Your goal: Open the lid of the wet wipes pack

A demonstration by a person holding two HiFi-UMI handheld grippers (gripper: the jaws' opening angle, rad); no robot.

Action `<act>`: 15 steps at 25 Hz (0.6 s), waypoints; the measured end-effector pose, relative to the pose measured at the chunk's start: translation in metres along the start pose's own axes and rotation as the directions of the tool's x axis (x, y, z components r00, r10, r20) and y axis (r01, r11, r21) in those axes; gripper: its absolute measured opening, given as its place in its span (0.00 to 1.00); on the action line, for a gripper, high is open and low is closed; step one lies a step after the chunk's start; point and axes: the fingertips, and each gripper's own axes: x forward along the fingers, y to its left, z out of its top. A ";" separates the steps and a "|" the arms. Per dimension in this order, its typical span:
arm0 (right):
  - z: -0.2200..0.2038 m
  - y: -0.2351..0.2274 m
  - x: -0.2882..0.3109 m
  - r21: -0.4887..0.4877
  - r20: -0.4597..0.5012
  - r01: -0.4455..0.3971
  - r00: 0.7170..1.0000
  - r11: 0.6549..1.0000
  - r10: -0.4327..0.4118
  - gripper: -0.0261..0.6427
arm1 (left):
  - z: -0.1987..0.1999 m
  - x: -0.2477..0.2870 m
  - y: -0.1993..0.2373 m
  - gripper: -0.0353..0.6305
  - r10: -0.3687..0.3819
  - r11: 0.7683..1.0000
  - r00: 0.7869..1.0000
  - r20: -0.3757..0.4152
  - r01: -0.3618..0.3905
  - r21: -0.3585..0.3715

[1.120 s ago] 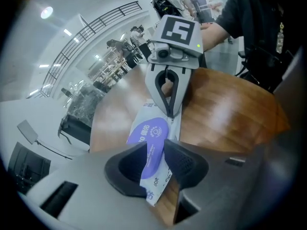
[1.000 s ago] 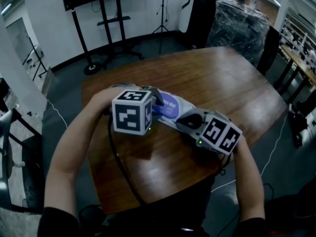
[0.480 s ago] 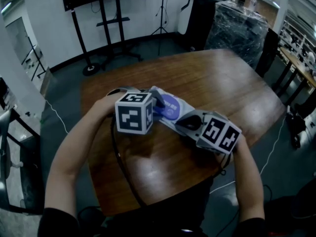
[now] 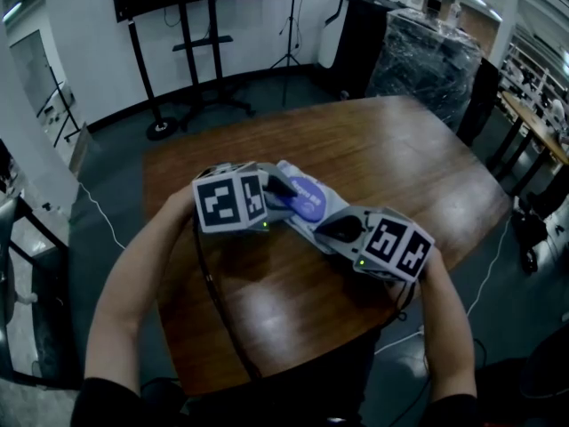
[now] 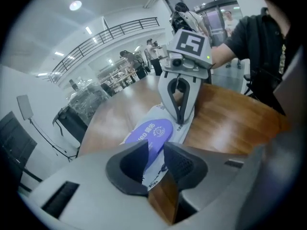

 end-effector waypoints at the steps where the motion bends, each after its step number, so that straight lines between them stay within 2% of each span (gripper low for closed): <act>1: 0.000 0.000 0.000 -0.001 -0.003 -0.002 1.000 1.000 0.002 0.05 | 0.002 -0.002 0.002 0.22 -0.002 1.000 1.000 0.017 0.002 -0.013; 9: 0.002 -0.001 0.000 0.015 0.005 -0.005 1.000 1.000 0.005 0.05 | 0.007 -0.004 0.008 0.22 -0.002 1.000 0.999 0.040 0.003 -0.027; 11: 0.002 0.000 0.000 0.015 0.007 -0.007 1.000 1.000 0.007 0.05 | 0.014 -0.008 0.013 0.22 0.019 0.999 0.996 0.090 -0.014 -0.050; 13: 0.002 0.000 0.000 0.014 0.009 -0.007 1.000 1.000 0.007 0.05 | 0.030 -0.019 0.026 0.20 0.072 0.995 0.983 0.171 -0.058 -0.085; 15: 0.001 -0.001 0.001 0.011 0.013 -0.003 1.000 1.000 0.003 0.05 | 0.043 -0.022 0.038 0.18 0.111 0.993 0.977 0.183 -0.100 -0.070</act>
